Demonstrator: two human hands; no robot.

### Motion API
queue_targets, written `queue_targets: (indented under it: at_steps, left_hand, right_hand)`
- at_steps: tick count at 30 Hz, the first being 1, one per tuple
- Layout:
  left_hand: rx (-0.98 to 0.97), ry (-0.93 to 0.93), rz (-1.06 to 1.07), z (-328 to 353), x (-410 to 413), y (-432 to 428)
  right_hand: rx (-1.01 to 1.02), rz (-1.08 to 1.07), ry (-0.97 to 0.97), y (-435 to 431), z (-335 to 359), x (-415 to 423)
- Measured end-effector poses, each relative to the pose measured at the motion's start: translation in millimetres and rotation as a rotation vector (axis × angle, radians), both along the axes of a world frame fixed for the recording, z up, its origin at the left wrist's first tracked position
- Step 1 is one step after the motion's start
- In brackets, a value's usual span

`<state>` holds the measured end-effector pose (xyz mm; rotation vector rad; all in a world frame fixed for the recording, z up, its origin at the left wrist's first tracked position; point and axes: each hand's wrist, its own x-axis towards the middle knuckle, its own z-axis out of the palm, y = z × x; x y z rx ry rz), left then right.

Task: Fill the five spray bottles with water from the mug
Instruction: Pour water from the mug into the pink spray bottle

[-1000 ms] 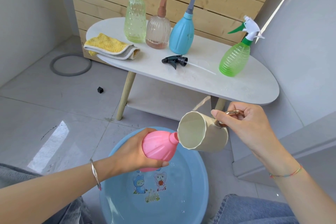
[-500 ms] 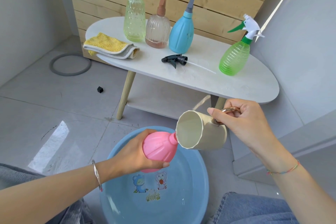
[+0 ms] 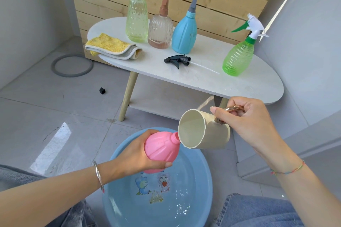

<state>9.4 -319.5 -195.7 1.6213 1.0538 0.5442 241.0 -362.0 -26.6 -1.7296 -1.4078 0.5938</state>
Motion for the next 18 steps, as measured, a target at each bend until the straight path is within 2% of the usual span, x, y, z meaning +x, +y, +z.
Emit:
queue_targets:
  at_steps: [18]
  left_hand:
    - [-0.011,-0.019,0.018,-0.4,-0.7,-0.1]
  right_hand:
    - [0.042,0.027,-0.07,1.6,3.2,-6.2]
